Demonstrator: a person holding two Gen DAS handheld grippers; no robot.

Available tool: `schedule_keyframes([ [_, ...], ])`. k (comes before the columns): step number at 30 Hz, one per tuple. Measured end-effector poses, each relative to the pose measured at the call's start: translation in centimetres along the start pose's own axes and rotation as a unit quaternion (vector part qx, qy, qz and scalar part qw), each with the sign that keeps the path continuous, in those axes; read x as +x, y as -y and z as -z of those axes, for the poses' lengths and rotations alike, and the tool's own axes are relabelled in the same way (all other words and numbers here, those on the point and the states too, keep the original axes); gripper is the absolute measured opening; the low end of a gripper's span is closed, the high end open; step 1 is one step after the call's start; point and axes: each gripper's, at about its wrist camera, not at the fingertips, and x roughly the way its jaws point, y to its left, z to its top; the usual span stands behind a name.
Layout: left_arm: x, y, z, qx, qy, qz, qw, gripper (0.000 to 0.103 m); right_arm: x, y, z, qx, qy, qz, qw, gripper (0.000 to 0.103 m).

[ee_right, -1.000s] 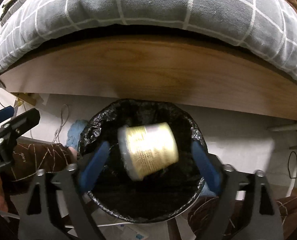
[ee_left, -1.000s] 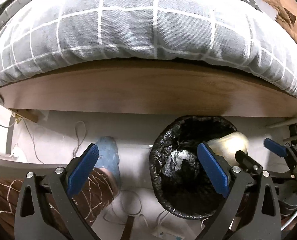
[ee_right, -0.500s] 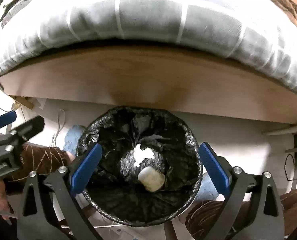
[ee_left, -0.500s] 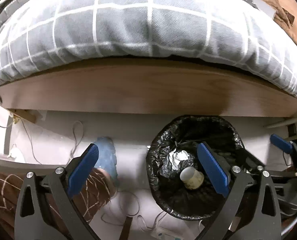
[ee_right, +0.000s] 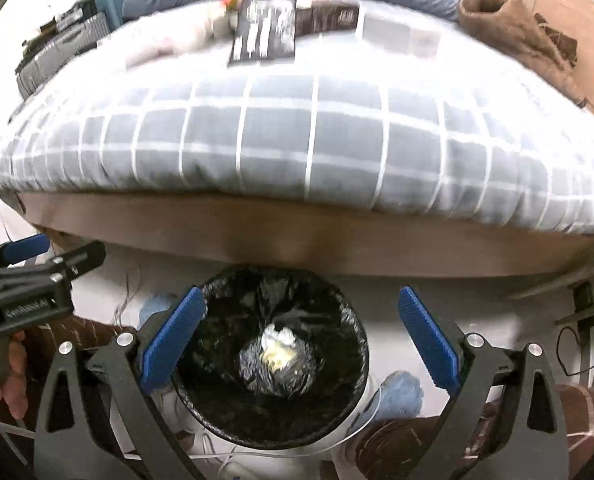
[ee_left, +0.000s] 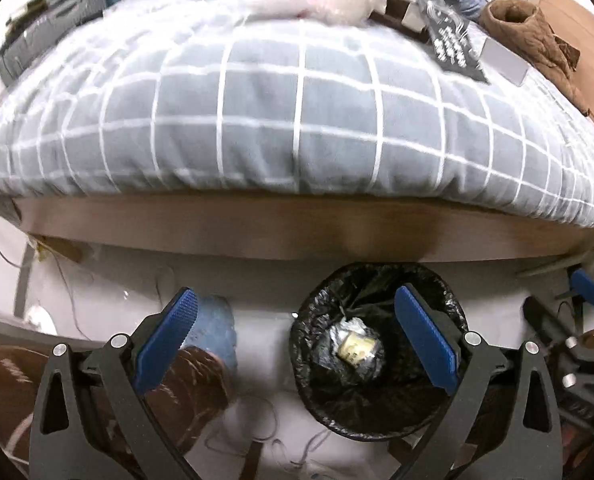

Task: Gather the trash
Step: 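Raise both tools from the bin back toward the bed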

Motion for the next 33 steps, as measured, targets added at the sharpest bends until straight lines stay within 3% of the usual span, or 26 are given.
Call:
schedule_keyframes([
  [15, -5.2, -1.7, -5.6, -0.007, 0.044, -0.028, 0.9986, 0.097, -4.8, 0.5, -6.0, -0.005, 0.068, 0.005, 0.998, 0.094],
  [33, -3.9, -3.0, -14.2, -0.027, 0.070, -0.015, 0.9971, 0.097, -3.2, 0.0, -13.6, -0.013, 0.091, -0.008, 0.996, 0.094],
])
